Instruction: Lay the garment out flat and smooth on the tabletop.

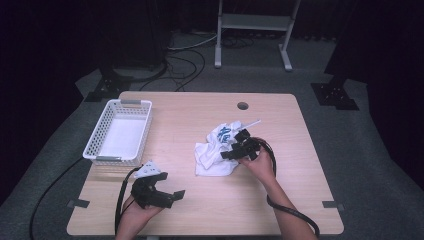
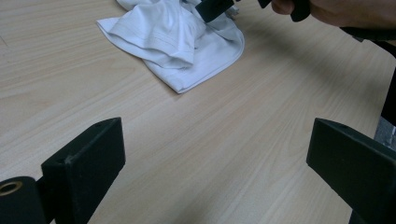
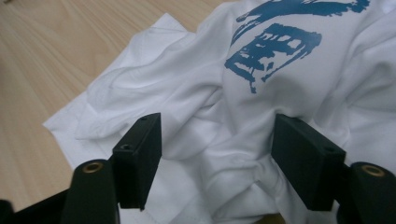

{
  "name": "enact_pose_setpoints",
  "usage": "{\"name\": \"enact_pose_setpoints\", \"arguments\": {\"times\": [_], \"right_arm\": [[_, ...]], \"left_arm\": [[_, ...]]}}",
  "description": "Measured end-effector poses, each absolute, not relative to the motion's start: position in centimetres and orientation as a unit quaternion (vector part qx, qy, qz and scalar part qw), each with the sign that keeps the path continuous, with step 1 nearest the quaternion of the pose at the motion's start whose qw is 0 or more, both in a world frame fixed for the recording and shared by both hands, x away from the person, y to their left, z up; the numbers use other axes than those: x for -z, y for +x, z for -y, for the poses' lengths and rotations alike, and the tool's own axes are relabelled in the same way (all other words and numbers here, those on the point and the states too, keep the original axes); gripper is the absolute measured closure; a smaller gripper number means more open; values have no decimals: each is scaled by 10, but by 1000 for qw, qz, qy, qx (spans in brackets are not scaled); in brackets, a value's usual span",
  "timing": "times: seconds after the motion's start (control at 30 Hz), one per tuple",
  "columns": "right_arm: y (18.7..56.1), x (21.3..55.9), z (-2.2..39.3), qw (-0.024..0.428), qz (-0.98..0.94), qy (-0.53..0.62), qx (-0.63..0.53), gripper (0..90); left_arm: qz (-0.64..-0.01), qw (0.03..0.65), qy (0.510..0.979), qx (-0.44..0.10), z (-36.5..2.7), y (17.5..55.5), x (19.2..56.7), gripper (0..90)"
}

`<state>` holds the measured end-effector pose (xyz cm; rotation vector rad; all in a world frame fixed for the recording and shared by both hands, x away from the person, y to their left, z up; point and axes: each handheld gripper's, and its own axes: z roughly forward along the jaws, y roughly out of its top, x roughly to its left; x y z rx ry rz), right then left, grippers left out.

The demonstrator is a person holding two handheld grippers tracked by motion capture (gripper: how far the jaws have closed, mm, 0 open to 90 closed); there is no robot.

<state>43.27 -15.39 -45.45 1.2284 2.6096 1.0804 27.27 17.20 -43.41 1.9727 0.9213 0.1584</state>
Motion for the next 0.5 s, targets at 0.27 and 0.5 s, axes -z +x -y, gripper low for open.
{"name": "enact_pose_setpoints", "arguments": {"times": [0.27,0.5], "right_arm": [[429,460,148,73,-856,383,-339,408],[422,462,143,104,-866,367,-325,451]], "left_arm": [[-373,461,803,-62,-171,273,435,33],[-371,465,802,-60,-170,272,433,33]]}}
